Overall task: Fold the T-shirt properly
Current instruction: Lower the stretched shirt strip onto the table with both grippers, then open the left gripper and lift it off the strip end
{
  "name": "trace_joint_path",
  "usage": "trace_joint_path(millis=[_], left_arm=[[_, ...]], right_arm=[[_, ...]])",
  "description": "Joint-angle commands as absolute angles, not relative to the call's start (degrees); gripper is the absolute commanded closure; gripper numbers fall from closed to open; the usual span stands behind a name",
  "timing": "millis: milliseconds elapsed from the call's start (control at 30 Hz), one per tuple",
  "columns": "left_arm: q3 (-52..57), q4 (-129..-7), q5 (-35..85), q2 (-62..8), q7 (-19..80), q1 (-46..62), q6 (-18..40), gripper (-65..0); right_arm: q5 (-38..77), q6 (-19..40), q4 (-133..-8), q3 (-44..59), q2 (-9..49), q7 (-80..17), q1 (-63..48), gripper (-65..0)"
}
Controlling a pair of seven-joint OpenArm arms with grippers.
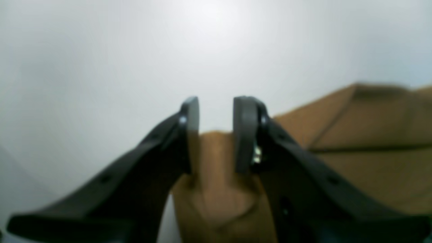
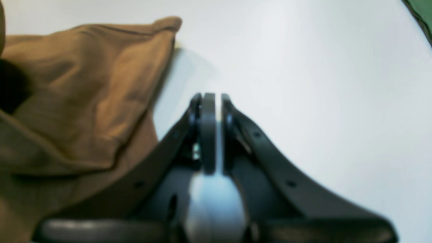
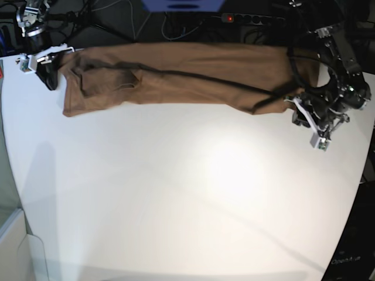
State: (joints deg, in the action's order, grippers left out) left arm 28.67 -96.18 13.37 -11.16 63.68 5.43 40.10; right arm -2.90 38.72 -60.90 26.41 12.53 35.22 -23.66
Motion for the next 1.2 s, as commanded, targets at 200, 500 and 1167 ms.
trace_joint_path(millis=[200,500,1167], left_arm=[[28.97,-97.45,20.09,-16.22,61.41,11.82,40.0,-16.3],[28.35,-96.84,23.96,-18.33,61.49,15.08,40.0,-16.3],[20.88,-91.74,16.13,-17.36,60.97,13.32,40.0,-16.4]], right_arm=[[-3.12,38.73,-67.65,27.03,10.68,37.05,-28.53,-2.6],[-2.95,38.73,-68.35,29.05,10.59,37.05,-30.02,-2.6],[-3.12,40.0,-78.37,29.23,2.15,36.62,-34.95,-2.6]])
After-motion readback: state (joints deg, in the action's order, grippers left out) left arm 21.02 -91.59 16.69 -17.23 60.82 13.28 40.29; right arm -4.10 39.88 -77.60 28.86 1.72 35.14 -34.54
